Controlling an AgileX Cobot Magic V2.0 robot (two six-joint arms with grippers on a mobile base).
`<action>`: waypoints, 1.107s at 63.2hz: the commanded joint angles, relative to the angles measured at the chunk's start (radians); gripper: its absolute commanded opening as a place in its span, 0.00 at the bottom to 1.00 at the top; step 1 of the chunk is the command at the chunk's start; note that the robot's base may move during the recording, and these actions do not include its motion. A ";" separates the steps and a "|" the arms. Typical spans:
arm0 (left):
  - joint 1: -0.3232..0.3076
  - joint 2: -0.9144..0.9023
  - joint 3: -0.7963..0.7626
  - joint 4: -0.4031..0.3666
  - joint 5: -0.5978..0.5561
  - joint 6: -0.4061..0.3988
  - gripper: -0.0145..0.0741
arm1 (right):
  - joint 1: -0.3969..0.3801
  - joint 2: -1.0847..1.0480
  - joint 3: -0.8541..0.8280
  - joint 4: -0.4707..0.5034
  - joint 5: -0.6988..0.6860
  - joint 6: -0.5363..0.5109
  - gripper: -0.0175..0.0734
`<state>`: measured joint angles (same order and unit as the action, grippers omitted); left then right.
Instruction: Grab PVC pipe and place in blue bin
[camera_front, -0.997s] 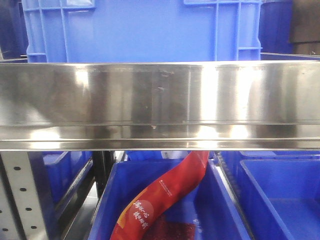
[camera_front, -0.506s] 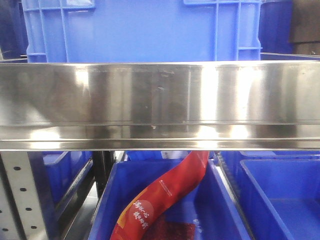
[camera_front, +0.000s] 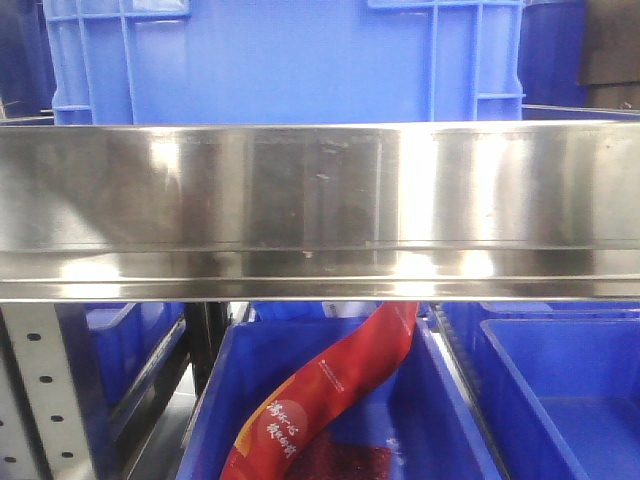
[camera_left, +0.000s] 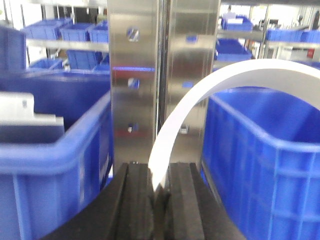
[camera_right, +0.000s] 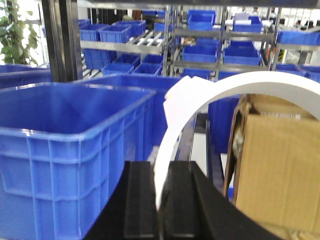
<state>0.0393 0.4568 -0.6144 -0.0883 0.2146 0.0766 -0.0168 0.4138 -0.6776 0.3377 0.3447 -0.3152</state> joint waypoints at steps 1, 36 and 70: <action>-0.005 -0.001 -0.040 -0.004 -0.038 -0.007 0.04 | 0.000 -0.004 -0.030 0.006 -0.027 -0.016 0.01; -0.355 0.187 -0.159 0.028 -0.092 0.000 0.04 | 0.189 0.225 -0.188 0.050 -0.032 -0.064 0.01; -0.388 0.404 -0.261 0.075 -0.274 0.000 0.04 | 0.332 0.432 -0.220 0.043 -0.218 -0.071 0.01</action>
<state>-0.3413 0.8364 -0.8269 -0.0218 -0.0130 0.0766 0.3126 0.8239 -0.8682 0.3840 0.1753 -0.3773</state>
